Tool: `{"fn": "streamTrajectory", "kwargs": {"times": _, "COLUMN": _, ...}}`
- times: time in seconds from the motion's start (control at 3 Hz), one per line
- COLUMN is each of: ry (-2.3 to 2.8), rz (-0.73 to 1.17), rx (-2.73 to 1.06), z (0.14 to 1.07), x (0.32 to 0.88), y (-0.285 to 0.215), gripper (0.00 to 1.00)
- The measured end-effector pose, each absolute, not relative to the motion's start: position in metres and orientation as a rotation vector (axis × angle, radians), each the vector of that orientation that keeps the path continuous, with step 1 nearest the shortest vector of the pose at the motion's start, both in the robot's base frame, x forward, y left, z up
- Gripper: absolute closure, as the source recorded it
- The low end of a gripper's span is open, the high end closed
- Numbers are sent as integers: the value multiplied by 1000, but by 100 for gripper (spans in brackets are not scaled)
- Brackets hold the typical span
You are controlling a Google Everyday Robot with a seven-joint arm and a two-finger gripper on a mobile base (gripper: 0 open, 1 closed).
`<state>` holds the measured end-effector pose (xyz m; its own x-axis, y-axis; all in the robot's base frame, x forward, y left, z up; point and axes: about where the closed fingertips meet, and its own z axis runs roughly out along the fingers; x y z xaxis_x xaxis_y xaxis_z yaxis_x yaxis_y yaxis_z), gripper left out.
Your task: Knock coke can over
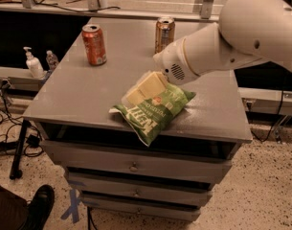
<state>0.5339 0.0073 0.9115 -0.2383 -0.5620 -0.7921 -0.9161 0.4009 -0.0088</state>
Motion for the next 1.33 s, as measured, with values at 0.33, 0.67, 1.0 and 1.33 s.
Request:
{"fn": "streamTrajectory", "kwargs": {"times": 0.33, "ry": 1887, "rz": 630, "rx": -1230, "z": 909, "x": 543, "y": 17, "gripper": 0}}
{"fn": "streamTrajectory", "kwargs": {"times": 0.67, "ry": 1813, "rz": 676, "rx": -1170, "z": 906, "x": 577, "y": 42, "gripper": 0}}
{"fn": "streamTrajectory", "kwargs": {"times": 1.0, "ry": 1747, "rz": 705, "rx": -1125, "z": 908, "x": 615, "y": 66, "gripper": 0}}
{"fn": "streamTrajectory", "kwargs": {"times": 1.33, "ry": 1682, "rz": 744, "rx": -1074, "z": 906, "x": 649, "y": 90, "gripper": 0}}
